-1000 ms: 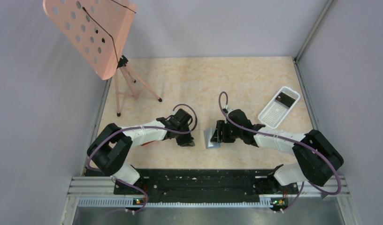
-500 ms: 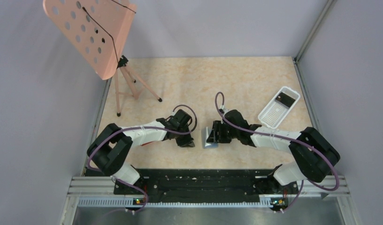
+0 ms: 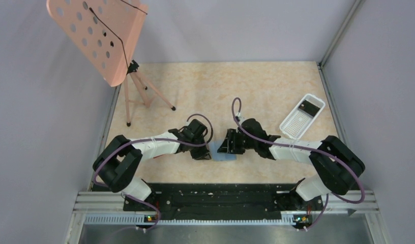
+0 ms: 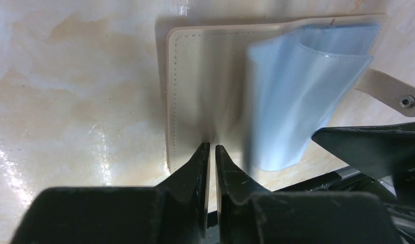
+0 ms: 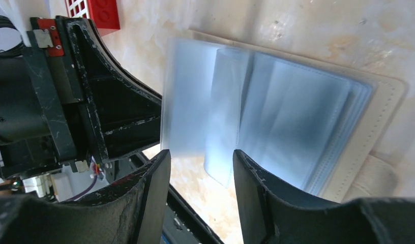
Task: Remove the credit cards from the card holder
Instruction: Remove the credit card from the card holder.
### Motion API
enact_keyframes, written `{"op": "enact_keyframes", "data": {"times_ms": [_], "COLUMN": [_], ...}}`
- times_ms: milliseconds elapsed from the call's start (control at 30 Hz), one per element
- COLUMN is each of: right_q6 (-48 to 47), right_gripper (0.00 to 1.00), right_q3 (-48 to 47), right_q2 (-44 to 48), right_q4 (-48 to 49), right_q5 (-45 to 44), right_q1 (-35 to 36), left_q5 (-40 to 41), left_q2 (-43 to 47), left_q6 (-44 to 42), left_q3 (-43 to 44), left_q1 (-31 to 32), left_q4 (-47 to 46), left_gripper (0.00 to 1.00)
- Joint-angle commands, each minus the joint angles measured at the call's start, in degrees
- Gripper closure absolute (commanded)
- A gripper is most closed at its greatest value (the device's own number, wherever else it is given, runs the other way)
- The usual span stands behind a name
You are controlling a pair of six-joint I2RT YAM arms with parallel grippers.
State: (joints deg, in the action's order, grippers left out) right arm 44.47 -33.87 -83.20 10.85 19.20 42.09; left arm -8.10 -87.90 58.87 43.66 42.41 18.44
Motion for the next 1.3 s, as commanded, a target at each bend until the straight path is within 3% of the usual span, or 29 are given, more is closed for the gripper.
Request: {"op": "enact_keyframes", "data": {"times_ms": [0, 400, 567, 667, 900, 1267], "right_q6": [1.87, 3.07, -1.98, -4.78, -1.77, 0.37], "right_gripper": [0.52, 0.52, 0.48, 0.44, 0.44, 0.45], "right_q3": [-3.16, -5.27, -8.56, -9.56, -9.54, -9.77], "right_q2": [-1.28, -4.50, -3.01, -1.01, -5.75, -5.00], "right_q4": [4.26, 7.15, -1.80, -6.30, 4.59, 5.88], "right_q5": [1.09, 2.06, -0.64, -3.93, 8.11, 9.18], "right_q1": [1.68, 4.01, 4.00, 3.58, 3.97, 3.94], "left_q5": [2.07, 11.91, 8.77, 2.67, 1.96, 2.35], "left_q2": [4.30, 13.55, 15.28, 15.87, 16.78, 17.42], "left_q6": [0.65, -0.10, -1.13, -1.32, -0.95, -2.05], "left_q3": [0.06, 3.78, 2.93, 3.22, 4.36, 3.65], "left_q1": [-0.04, -2.86, -4.70, -4.68, -4.63, -4.70], "left_q4": [1.67, 13.51, 11.94, 9.31, 8.91, 10.16], "left_gripper": [0.86, 0.85, 0.85, 0.84, 0.85, 0.85]}}
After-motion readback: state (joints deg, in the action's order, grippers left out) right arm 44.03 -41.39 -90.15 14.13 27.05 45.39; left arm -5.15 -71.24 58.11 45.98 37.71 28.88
